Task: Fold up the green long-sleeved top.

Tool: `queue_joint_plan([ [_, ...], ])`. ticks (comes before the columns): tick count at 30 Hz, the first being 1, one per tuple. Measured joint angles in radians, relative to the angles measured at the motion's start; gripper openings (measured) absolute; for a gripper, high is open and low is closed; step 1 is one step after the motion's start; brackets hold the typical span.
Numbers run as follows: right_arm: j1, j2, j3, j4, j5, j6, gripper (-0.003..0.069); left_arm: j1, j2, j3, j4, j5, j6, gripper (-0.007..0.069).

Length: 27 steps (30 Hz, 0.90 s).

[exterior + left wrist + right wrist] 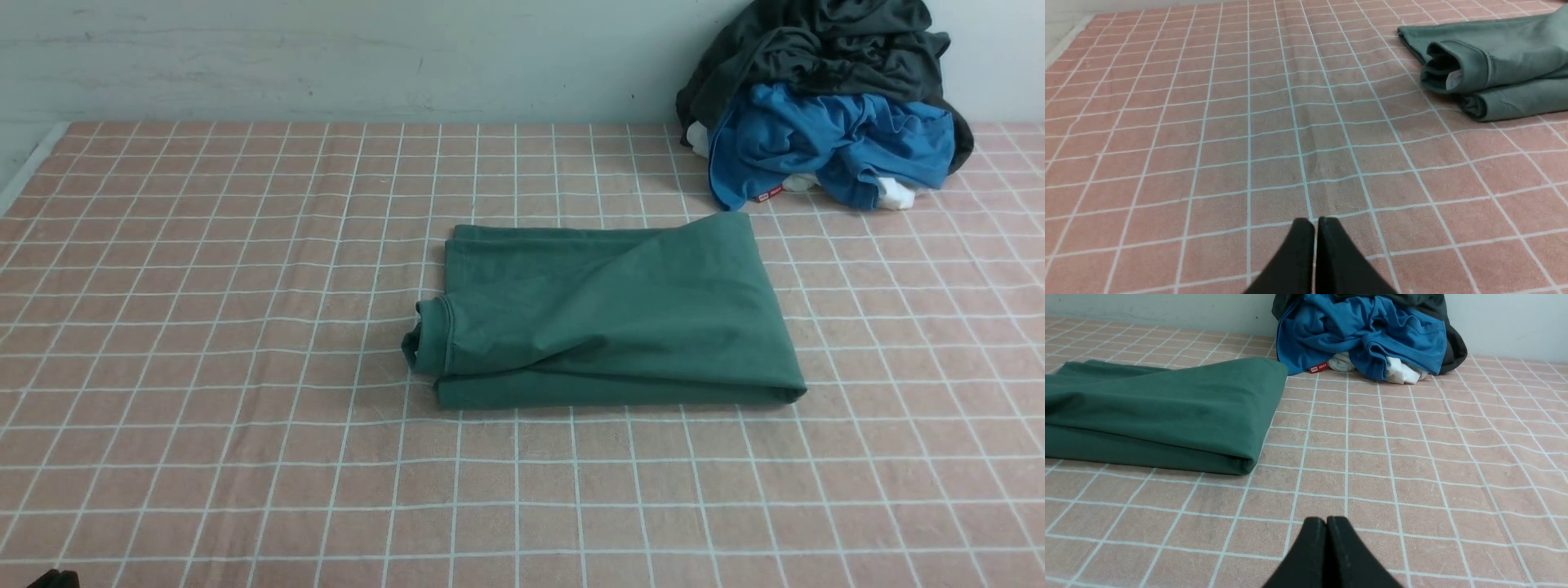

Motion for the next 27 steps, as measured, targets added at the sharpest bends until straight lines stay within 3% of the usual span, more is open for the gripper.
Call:
queue_joint_plan([
  [23,0.000,0.000,0.000,0.000,0.000,0.000,-0.0013,0.001,0.000,0.000,0.000,0.001,0.006,-0.0003],
  [27,0.000,0.000,0.000,0.000,0.000,0.000,-0.0013,0.038,0.000,0.000,0.000,0.001,0.006,-0.0003],
])
